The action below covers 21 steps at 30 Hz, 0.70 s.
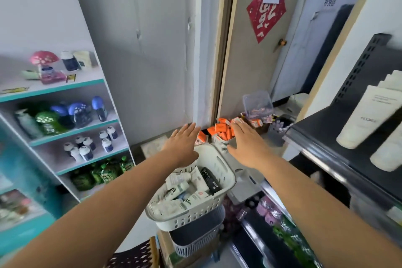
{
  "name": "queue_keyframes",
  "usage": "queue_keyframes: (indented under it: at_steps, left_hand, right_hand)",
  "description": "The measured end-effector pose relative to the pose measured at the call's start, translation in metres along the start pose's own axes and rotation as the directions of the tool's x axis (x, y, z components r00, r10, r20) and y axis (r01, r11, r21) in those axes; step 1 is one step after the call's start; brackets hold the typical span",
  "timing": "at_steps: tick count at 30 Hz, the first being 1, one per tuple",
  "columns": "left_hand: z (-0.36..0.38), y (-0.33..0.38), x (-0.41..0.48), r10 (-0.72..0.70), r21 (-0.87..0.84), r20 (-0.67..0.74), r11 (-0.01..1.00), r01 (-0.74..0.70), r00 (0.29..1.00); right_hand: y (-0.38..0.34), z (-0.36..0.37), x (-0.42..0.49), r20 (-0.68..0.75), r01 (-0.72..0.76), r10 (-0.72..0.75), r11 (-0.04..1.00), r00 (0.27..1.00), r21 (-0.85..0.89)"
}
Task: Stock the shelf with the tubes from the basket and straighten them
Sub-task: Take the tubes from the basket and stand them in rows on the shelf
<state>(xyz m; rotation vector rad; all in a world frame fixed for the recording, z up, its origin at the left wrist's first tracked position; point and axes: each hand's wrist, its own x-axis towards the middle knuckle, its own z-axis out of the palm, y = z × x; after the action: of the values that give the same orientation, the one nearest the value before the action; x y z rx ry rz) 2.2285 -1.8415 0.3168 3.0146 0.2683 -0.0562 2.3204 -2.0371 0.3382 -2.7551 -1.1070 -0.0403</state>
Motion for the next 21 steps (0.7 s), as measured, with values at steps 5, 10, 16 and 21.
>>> queue_keyframes:
  at_steps: [5,10,16,21]
  left_hand:
    - [0.022,-0.033,0.003,-0.021,-0.016,0.049,1.0,0.022,0.999]
    - [0.055,-0.061,0.008,-0.079,-0.059,0.136,0.994,0.088,0.987]
    - [0.104,-0.084,0.012,-0.159,-0.067,0.23,0.982,0.178,0.96]
    - [0.153,-0.095,0.023,-0.256,-0.103,0.329,0.947,0.304,0.909]
  right_hand:
    - [-0.013,0.03,0.023,0.066,0.002,-0.004,1.0,0.998,0.019]
    - [-0.019,0.062,0.047,0.167,0.019,-0.024,0.999,0.986,0.031]
    - [-0.019,0.108,0.068,0.269,0.077,-0.087,0.996,0.959,0.048]
    - [-0.011,0.151,0.088,0.416,0.108,-0.12,0.993,0.902,0.052]
